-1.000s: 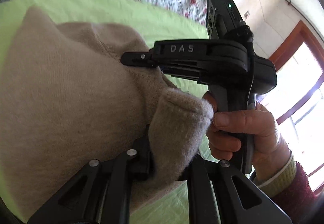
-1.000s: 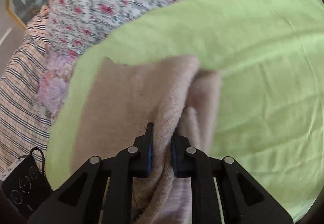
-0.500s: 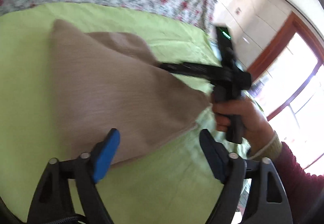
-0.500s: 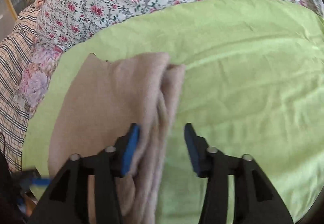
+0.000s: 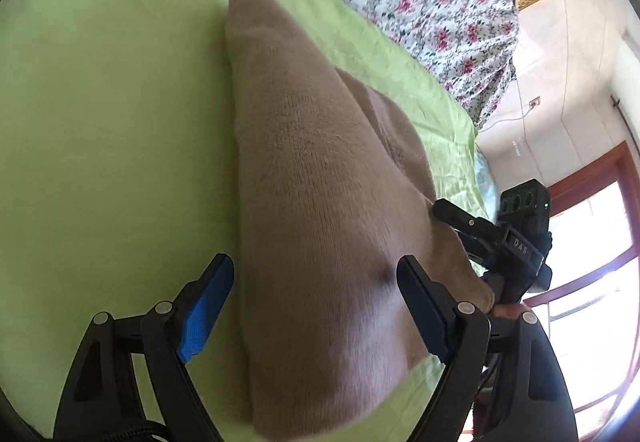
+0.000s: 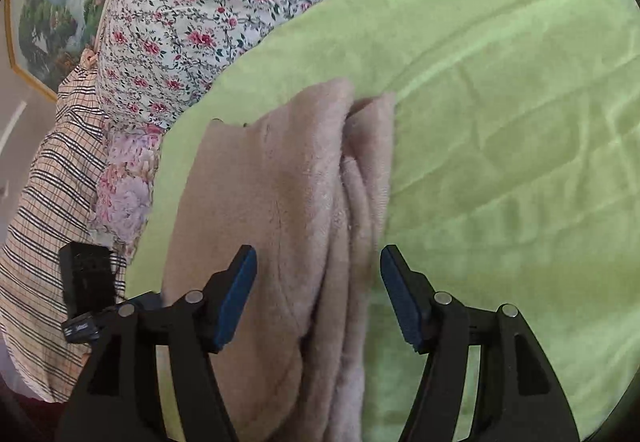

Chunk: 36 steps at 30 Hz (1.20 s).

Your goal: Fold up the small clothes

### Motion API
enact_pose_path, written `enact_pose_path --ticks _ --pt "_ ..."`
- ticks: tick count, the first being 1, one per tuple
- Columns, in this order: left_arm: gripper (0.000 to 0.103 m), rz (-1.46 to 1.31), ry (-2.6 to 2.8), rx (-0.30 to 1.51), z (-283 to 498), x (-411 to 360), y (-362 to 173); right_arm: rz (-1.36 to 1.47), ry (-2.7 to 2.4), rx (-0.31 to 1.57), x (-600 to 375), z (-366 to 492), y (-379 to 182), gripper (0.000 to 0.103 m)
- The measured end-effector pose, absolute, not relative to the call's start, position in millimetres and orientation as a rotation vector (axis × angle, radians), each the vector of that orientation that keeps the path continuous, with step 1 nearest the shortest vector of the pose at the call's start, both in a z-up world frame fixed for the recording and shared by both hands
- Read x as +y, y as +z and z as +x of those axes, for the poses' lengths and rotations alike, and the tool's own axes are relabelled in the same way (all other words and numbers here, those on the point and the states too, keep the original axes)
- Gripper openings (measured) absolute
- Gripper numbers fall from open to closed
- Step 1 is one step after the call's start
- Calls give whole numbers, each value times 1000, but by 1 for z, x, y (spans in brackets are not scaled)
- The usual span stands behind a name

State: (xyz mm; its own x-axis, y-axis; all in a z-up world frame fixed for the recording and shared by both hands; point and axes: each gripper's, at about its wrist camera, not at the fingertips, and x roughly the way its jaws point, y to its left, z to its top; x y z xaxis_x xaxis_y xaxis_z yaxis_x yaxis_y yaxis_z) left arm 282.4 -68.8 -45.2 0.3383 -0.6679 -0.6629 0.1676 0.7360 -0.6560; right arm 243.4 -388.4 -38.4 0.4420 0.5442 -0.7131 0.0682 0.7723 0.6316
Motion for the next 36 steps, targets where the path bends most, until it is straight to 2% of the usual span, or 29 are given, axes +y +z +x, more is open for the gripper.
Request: enact_pose_path --ticks 3,4,6,7,8,9,10,11,14,21,27,29,31,32,35,36 --pt "87 -558 -592 1135 296 -77 -60 668 319 1112 -388 250 -47 65" --pt "92 -572 -602 1143 301 -79 -65 687 321 1123 -387 251 -52 65" --pt "92 -594 -622 1141 299 -81 -70 726 328 1143 -386 253 -60 64" --pt "81 -579 -625 1128 300 -83 -70 725 331 1138 -384 253 -61 62" --pt "68 -531 -622 1125 302 -89 -70 728 344 1147 -380 252 -62 47" --pt "63 -505 -615 1127 302 -92 -71 730 340 1153 -378 251 -62 41" --pt "55 -494 -617 1119 302 -92 -70 716 328 1147 -374 249 -60 40" --pt "50 -491 -624 1101 298 -88 -65 679 319 1134 -367 246 -52 36" --pt "45 -473 -626 1048 281 -68 -43 643 359 1084 -344 238 -29 31" --pt "45 -409 -561 955 220 18 6 650 540 1015 -257 227 -21 30" --pt "46 -447 -469 1039 190 78 -25 619 573 1103 -195 228 -55 30" --pt "55 -465 -468 1043 184 84 -36 603 553 1105 -195 225 -55 31" --pt "62 -465 -464 1019 180 84 -33 590 533 1119 -197 225 -53 35" --pt "69 -463 -455 1007 179 85 -30 572 514 1131 -198 225 -51 40" --pt "74 -472 -408 974 186 95 -25 493 427 1125 -205 225 -35 53" --pt "75 -481 -398 972 188 101 -24 463 388 1095 -209 225 -25 54"
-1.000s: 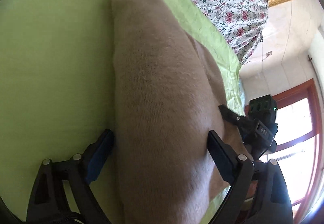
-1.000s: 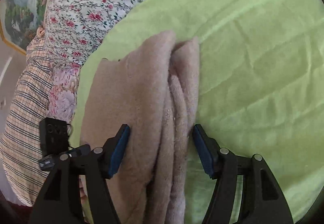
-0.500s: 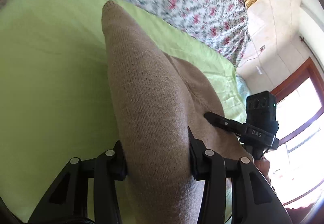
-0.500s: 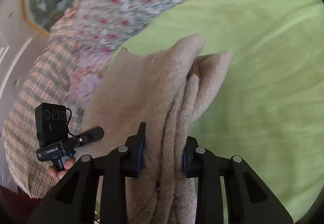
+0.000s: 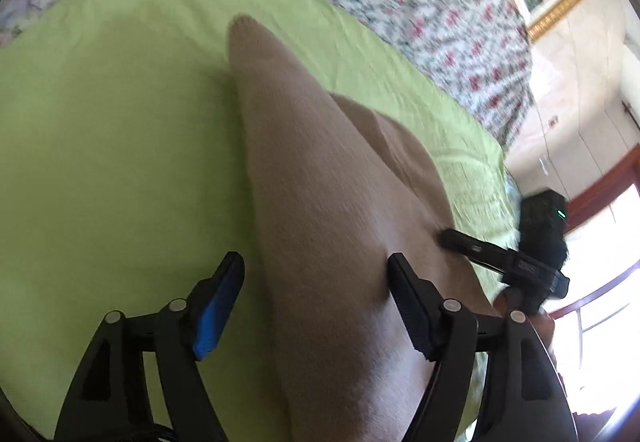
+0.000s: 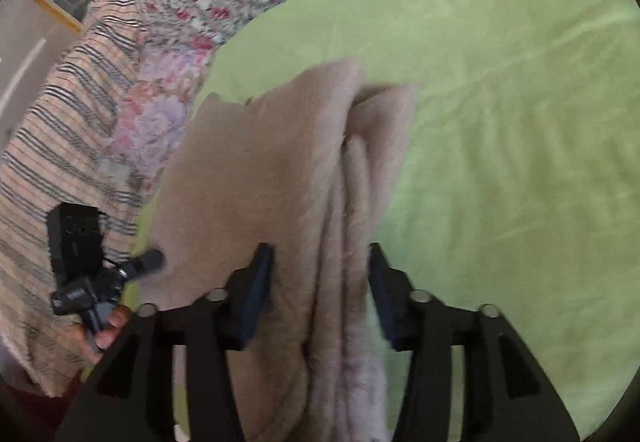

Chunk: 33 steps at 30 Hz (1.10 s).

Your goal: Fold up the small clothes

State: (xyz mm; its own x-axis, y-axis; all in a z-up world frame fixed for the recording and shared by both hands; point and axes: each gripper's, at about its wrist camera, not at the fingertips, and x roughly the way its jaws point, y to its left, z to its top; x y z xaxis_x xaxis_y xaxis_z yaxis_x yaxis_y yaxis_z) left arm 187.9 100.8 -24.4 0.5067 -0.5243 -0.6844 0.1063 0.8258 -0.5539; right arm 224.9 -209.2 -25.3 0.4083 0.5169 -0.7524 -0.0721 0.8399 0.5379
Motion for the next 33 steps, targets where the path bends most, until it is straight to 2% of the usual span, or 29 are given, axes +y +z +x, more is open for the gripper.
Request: enact_pose_path --ticks 5,6,7,8,9,15,22,28,33 --pt "75 -529 -334 955 208 127 -26 488 374 1022 -212 256 -7 54" --pt "75 -535 -313 953 213 130 -27 488 375 1031 -206 264 -9 50" --pt "75 -543 -299 952 220 127 -27 494 382 1048 -201 272 -14 43" --pt "75 -547 -286 951 224 128 -26 507 398 1085 -194 280 -22 19" --pt "75 -541 -274 952 227 125 -26 509 411 1114 -187 285 -27 8" --pt "71 -406 -239 962 232 100 -20 546 394 935 -218 242 10 7" --pt "71 -327 -227 994 237 76 -28 523 306 1074 -218 247 -46 9" --pt "71 -263 -238 931 183 85 2 562 314 1021 -225 213 -15 17" --pt "71 -109 -277 868 94 69 4 555 379 988 -214 152 8 31"
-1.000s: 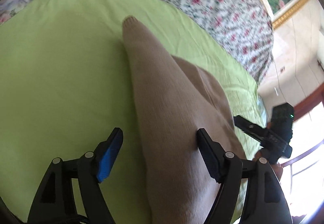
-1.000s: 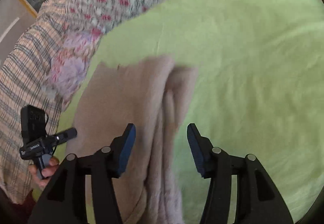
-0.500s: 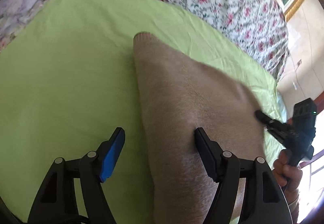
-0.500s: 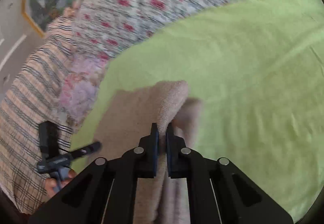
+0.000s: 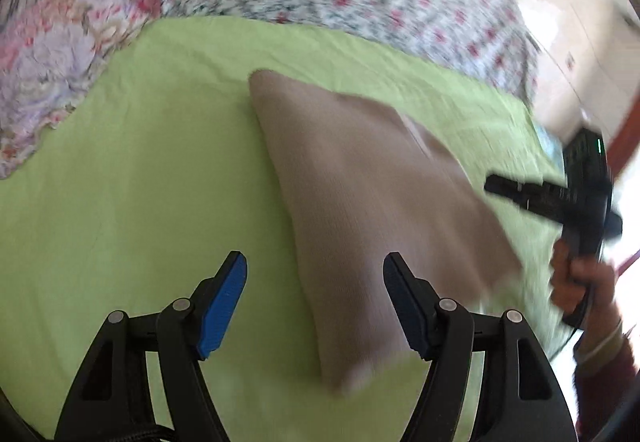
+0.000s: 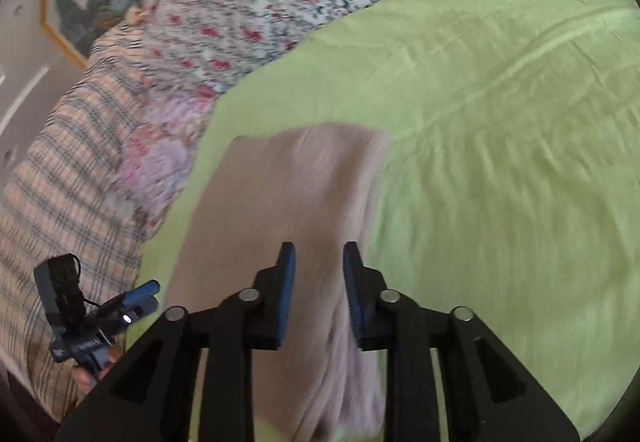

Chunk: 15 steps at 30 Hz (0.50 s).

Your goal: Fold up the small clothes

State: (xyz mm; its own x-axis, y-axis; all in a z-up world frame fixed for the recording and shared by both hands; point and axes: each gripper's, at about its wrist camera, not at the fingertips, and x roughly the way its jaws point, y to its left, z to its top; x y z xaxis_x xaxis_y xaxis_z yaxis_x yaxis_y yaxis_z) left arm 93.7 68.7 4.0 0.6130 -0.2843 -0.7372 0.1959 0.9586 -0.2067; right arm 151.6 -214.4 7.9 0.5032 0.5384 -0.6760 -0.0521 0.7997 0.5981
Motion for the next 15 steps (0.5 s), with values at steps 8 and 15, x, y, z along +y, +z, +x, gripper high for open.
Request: enact_pose_path --ticks 8,15 --pt "71 47 -204 851 44 32 -40 541 411 1025 -196 104 -5 36" --pt "40 -15 -91 841 60 40 -51 464 449 1003 -175 97 -4 36"
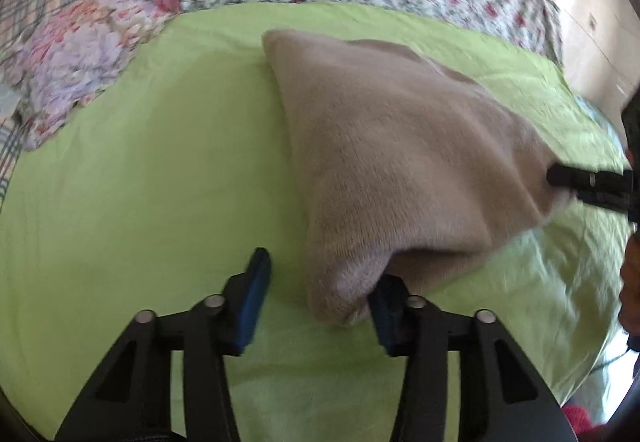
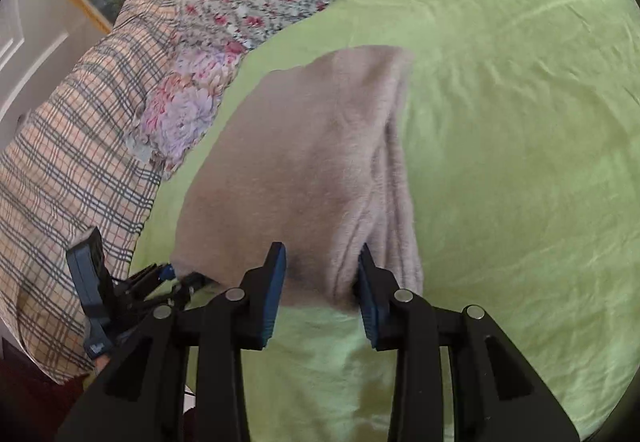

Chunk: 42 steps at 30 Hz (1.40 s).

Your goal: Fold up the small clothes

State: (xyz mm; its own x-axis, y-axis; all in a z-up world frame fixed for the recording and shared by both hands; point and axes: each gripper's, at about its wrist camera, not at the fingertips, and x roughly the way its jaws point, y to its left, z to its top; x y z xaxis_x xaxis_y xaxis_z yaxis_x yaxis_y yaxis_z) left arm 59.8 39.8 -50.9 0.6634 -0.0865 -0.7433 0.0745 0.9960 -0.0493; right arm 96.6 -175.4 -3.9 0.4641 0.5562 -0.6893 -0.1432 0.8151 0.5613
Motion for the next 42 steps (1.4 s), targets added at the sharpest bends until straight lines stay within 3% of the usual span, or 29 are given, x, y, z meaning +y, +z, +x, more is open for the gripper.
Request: enact_pose_path --ticks 3,5,7,8,9,14,22,31,34,36,42 --pt "34 -11 -50 822 59 36 -48 415 483 980 -168 92 -2 38" --pt "23 -2 -44 830 60 32 -51 365 511 974 -161 89 -4 38" --pt "18 -8 -53 837 60 31 -53 303 535 1011 -155 92 -12 36" --pt "15 12 -50 829 60 29 -52 273 555 1053 -154 95 -15 15" --pt "14 27 -44 827 59 28 -51 264 561 1060 -156 97 -14 7" --pt "11 23 -28 818 55 35 -45 354 647 971 -205 107 25 7" --pt "9 -12 -57 872 54 35 -55 167 579 1215 -189 108 -23 7" --pt "11 -20 -167 933 52 38 -53 220 512 1266 -193 106 -28 6" --pt "14 -81 -256 931 41 54 -36 225 475 1251 -201 99 -13 12" --pt "14 -112 -314 907 37 66 -21 216 403 1228 -211 97 1 36" --pt "17 -133 -378 811 85 75 16 342 333 1018 -215 131 48 39"
